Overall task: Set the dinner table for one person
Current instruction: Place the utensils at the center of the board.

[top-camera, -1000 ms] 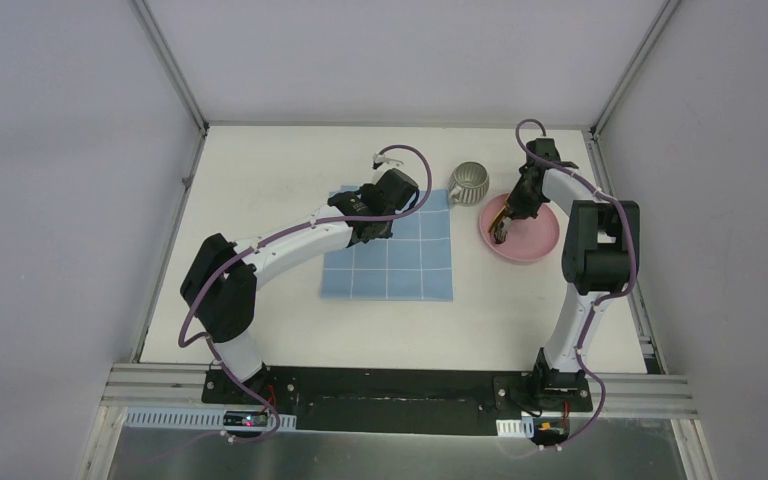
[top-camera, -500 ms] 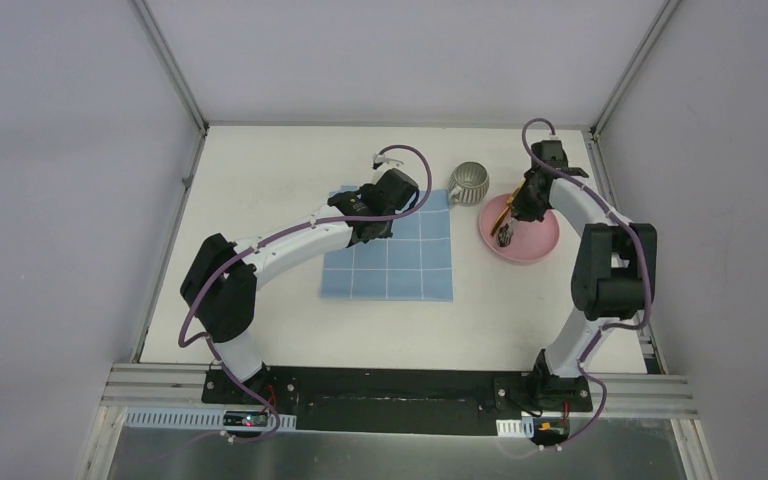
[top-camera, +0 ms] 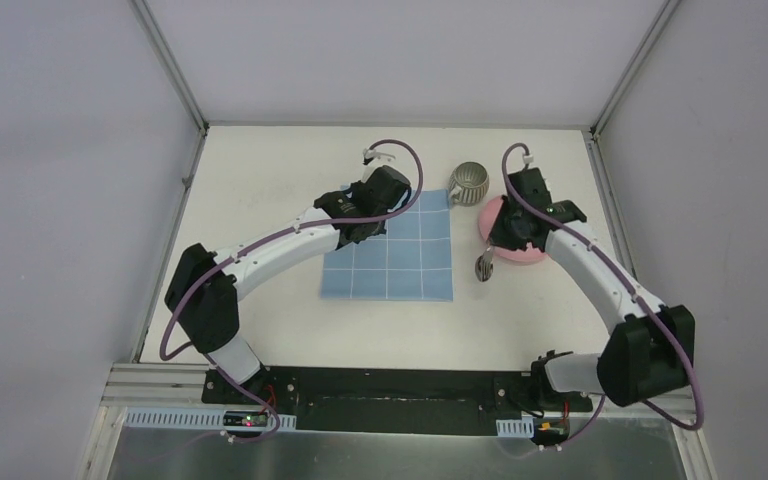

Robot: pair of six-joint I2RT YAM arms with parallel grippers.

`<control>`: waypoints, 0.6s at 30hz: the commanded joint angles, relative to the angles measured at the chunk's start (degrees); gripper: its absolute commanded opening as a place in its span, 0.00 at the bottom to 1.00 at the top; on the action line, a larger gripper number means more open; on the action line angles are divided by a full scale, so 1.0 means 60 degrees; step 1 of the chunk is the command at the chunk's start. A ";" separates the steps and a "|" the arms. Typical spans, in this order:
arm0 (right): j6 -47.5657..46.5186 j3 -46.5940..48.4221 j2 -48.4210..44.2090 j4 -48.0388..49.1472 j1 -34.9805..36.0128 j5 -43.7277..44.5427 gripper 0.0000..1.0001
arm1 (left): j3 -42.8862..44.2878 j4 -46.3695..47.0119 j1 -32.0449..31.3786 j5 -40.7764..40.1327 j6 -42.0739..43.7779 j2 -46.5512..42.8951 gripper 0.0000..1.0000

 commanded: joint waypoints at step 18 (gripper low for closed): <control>0.2867 -0.3213 -0.2271 -0.1015 0.2550 0.0625 0.00 | -0.0359 -0.0116 -0.0163 -0.0367 -0.0197 -0.0858 0.14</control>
